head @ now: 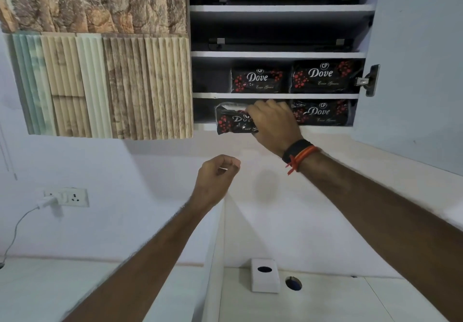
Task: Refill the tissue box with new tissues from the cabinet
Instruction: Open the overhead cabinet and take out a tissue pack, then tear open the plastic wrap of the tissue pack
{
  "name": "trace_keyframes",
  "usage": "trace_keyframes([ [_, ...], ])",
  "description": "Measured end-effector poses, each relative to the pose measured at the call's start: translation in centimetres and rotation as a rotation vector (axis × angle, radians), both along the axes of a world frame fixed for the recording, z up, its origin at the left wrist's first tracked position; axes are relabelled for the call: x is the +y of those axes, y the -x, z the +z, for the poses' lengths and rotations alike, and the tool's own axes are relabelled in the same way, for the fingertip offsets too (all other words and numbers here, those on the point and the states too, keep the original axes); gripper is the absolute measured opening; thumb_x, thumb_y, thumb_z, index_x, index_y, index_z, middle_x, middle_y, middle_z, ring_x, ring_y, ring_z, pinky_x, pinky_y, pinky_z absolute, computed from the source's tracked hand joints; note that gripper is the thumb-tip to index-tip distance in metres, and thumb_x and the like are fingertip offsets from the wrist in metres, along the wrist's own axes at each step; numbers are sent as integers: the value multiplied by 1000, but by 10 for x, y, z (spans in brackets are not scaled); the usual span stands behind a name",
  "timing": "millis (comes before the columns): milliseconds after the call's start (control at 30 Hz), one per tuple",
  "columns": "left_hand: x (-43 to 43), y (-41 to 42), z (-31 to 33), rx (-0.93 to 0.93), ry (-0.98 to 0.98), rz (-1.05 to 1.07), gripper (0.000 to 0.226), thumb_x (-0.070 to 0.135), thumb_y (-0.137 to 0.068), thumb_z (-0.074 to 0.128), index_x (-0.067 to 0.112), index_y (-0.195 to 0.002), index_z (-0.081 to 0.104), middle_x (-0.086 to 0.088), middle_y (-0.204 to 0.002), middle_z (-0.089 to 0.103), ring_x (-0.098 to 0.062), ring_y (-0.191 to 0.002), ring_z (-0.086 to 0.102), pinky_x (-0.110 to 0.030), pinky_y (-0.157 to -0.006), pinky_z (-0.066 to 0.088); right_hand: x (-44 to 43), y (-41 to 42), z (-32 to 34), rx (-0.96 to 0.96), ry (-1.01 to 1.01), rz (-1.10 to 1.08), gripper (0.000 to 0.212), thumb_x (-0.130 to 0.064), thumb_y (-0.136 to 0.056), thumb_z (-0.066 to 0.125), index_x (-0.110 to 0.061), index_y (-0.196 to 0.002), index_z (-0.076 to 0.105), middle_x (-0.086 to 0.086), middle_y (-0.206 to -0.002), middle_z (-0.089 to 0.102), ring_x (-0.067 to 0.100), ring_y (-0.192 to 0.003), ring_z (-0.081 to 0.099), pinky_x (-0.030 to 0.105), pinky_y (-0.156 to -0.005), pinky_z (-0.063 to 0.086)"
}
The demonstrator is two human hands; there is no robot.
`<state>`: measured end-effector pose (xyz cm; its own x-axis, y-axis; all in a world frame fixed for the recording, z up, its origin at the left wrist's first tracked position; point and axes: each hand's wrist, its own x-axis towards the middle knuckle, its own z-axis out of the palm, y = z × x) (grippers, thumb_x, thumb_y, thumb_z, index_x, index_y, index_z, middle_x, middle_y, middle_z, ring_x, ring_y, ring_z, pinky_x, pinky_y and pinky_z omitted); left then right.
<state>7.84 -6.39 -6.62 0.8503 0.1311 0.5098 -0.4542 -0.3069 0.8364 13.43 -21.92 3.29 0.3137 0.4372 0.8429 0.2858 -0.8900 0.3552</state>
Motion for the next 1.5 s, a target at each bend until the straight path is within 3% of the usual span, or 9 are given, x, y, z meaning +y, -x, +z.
trace_keyframes([
  [167, -12, 17, -13, 77, 50, -77, 16, 16, -92, 58, 13, -96, 73, -3, -95, 74, -9, -76, 65, -10, -60, 47, -8, 37, -28, -133, -111, 187, 22, -17, -83, 69, -16, -104, 69, 2, -92, 71, 28, -85, 63, 39, -74, 47],
  [433, -55, 57, -68, 272, 156, -208, 15, 15, -91, 58, 13, -100, 70, -8, -101, 73, -12, -81, 66, -32, -77, 54, -27, 88, -119, -63, -285, 275, 34, -9, -70, 72, -13, -104, 73, 2, -93, 73, 27, -87, 65, 35, -77, 46],
  [567, -83, 79, -108, 398, 554, -225, 20, 9, -92, 55, 8, -111, 61, -11, -104, 71, -22, -92, 70, -40, -93, 55, -39, 94, -175, 124, -378, 202, 34, -11, -69, 70, -14, -102, 73, 1, -91, 72, 27, -84, 64, 34, -75, 45],
  [700, -106, 102, -147, 345, 808, -365, 49, 35, -95, 48, 8, -135, 46, -11, -135, 61, -21, -118, 63, -37, -98, 51, -47, 109, -226, 252, -458, 159, 31, -16, -74, 74, -17, -105, 71, 0, -95, 71, 26, -87, 62, 35, -74, 46],
  [867, -125, 108, -201, 502, 920, -332, 85, 69, -71, 66, 21, -139, 50, -10, -135, 62, -25, -125, 60, -49, -109, 43, -44, 144, -298, 523, -391, 66, 32, -20, -83, 71, -17, -114, 67, 4, -112, 70, 25, -104, 62, 39, -85, 54],
  [1033, -116, 112, -257, 659, 999, -216, 58, 40, -82, 73, 5, -126, 62, -16, -121, 69, -29, -112, 67, -38, -89, 55, -64, 185, -343, 840, -280, 169, 55, -25, -79, 55, -17, -133, 55, -1, -135, 57, 21, -124, 49, 34, -97, 47],
  [1167, -113, 121, -295, 774, 1073, -108, 57, 22, -76, 79, -1, -125, 62, -20, -121, 68, -31, -102, 68, -33, -69, 58, -107, 187, -353, 766, -484, 311, 31, -15, -88, 59, -13, -118, 67, 1, -118, 69, 22, -109, 55, 29, -99, 43],
  [1333, -113, 134, -325, 837, 1054, -171, 23, 6, -81, 71, 12, -103, 75, -17, -116, 72, -33, -108, 68, -50, -93, 52, -168, 139, -352, 991, -998, 247, 31, 5, -92, 51, -14, -102, 73, 2, -104, 75, -2, -77, 64, 27, -78, 54],
  [1500, -110, 142, -347, 967, 917, -228, 19, 2, -85, 67, 11, -101, 73, -17, -107, 73, -34, -103, 70, -48, -90, 54, -177, 126, -366, 1486, -1093, 304, 11, -2, -88, 69, -8, -93, 77, 10, -92, 76, 15, -58, 65, 26, -56, 53],
])
